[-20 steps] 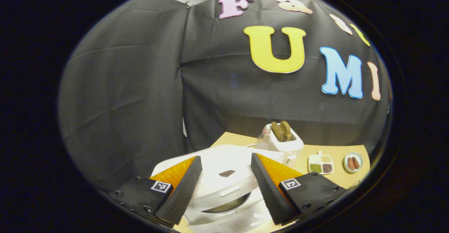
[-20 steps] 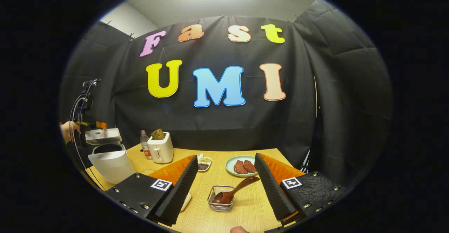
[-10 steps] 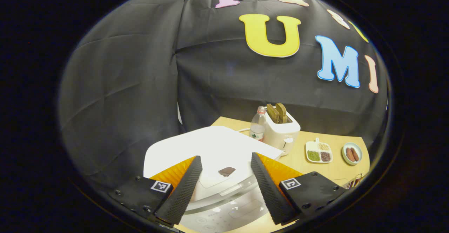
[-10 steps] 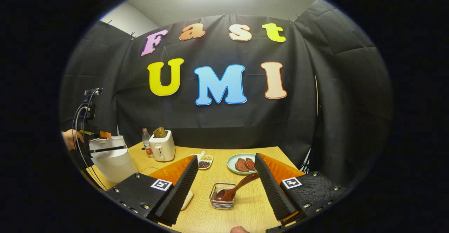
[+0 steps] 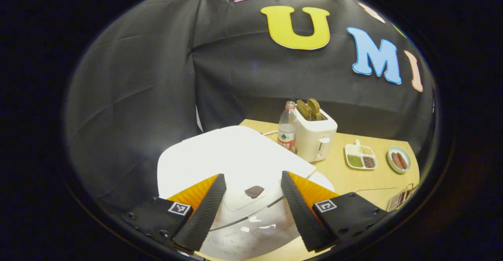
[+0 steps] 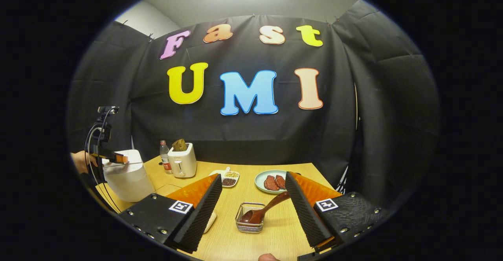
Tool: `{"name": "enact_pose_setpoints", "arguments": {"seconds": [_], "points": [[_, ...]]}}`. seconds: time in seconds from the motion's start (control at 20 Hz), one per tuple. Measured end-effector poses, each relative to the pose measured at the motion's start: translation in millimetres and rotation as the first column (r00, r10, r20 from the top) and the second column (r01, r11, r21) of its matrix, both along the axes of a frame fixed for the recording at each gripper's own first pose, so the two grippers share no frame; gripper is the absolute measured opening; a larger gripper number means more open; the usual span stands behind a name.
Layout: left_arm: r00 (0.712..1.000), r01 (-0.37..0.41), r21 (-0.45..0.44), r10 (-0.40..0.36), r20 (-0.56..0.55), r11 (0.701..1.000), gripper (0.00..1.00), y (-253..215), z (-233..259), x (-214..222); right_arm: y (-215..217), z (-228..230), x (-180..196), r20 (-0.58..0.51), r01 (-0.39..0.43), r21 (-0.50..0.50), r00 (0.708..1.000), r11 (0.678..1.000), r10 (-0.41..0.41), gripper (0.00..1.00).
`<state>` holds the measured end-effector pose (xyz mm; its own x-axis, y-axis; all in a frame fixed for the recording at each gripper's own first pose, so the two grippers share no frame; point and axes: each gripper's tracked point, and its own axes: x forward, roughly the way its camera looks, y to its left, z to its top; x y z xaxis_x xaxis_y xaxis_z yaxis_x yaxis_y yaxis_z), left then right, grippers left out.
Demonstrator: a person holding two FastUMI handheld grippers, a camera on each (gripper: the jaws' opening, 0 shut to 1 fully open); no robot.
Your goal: Close the left gripper, press the button to open the rice cooker; take a wooden spoon from the chopstick holder with the right hand, scoop a spoonful of rice and pour it into the rice cooker, then put the wooden spoon back into the chopstick holder.
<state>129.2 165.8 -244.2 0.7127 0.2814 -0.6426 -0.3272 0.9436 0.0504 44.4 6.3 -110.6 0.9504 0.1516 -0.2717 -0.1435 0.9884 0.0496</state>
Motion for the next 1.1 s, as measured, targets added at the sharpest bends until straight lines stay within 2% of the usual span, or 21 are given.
{"name": "enact_pose_setpoints", "arguments": {"seconds": [0.25, 0.45, 0.55, 0.7, 0.95, 1.0, 1.05, 1.1], "points": [[0.999, -0.021, -0.014, 0.022, 0.037, 1.000, 1.00, -1, -1, -1, 20, -4, 2, -0.016, -0.035, 0.017, 0.999, 0.999, 0.035, 0.98], [0.997, 0.027, 0.018, -0.028, 0.070, 0.999, 0.99, 2, 8, -2, 40, 14, 5, 0.005, -0.063, 0.029, 0.998, 0.998, 0.062, 0.98], [0.989, 0.040, 0.044, -0.046, 0.141, 0.998, 0.99, 2, 37, 0, 47, 29, 7, 0.021, -0.070, 0.021, 0.997, 0.997, 0.070, 0.98], [0.964, 0.099, 0.040, -0.105, 0.244, 0.994, 0.99, -21, 87, -3, 58, 52, 9, 0.066, -0.080, 0.024, 0.995, 0.996, 0.078, 0.98], [0.901, 0.175, 0.045, -0.178, 0.397, 0.984, 0.98, -51, 168, -24, 74, 85, 9, 0.130, -0.088, 0.052, 0.988, 0.995, 0.080, 0.98], [0.889, 0.183, 0.041, -0.183, 0.420, 0.982, 0.96, -57, 179, -30, 76, 90, 10, 0.145, -0.087, 0.053, 0.986, 0.995, 0.079, 0.94], [0.877, 0.190, 0.039, -0.187, 0.444, 0.981, 0.98, -63, 189, -37, 77, 93, 11, 0.158, -0.085, 0.056, 0.985, 0.995, 0.075, 0.98], [0.863, 0.197, 0.038, -0.192, 0.467, 0.980, 0.98, -69, 199, -45, 77, 94, 11, 0.167, -0.080, 0.061, 0.984, 0.995, 0.069, 0.98]]}}
